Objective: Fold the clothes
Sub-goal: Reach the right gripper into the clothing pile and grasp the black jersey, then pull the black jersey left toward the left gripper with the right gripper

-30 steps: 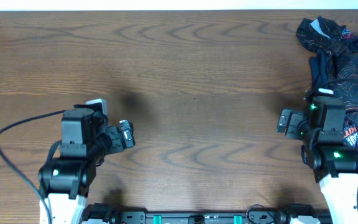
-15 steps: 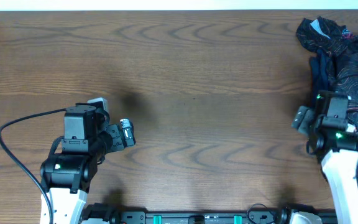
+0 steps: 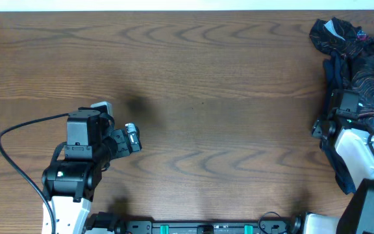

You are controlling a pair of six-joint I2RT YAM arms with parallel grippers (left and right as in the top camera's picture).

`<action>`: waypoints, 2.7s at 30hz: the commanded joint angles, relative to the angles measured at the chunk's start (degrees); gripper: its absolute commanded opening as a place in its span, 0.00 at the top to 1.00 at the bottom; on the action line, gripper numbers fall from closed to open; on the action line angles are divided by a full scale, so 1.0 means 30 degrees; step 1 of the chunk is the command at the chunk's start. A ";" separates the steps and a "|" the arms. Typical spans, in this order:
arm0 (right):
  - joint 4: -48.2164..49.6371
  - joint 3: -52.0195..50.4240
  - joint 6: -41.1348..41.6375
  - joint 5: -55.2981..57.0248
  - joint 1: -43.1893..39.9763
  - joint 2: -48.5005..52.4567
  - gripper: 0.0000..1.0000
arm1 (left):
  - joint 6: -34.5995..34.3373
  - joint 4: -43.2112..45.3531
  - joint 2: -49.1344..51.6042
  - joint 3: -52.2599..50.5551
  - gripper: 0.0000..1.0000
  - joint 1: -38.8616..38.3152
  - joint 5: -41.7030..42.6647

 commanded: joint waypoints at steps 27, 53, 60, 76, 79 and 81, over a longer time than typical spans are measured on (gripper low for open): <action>-0.3388 0.3905 -0.3446 -0.5559 -0.0255 -0.4065 0.99 | -0.0117 0.0430 0.0000 0.0226 0.02 -0.0058 -0.0284; -0.1290 0.4116 -0.4182 -1.3726 1.5242 -0.1690 0.99 | -0.0117 0.0947 0.0000 0.0226 0.02 -0.0058 -0.0284; 0.5472 0.4116 -0.3228 -1.2728 1.7617 0.1712 0.99 | -0.0117 0.1188 0.0000 0.0226 0.02 -0.0058 -0.0277; 0.4459 0.4160 -0.1035 -0.8794 1.3049 -0.2492 0.01 | -0.0255 0.3045 0.1311 0.0182 0.02 -0.0109 0.3359; 0.1843 0.4160 -0.0270 -0.8378 1.1205 -0.4029 0.01 | -0.0685 0.3840 0.2652 0.0182 0.02 -0.0430 0.4554; -0.0175 0.4160 0.0226 -0.7482 0.9850 -0.4962 0.01 | -0.0678 0.4357 0.3767 0.0182 0.02 -0.0874 0.5238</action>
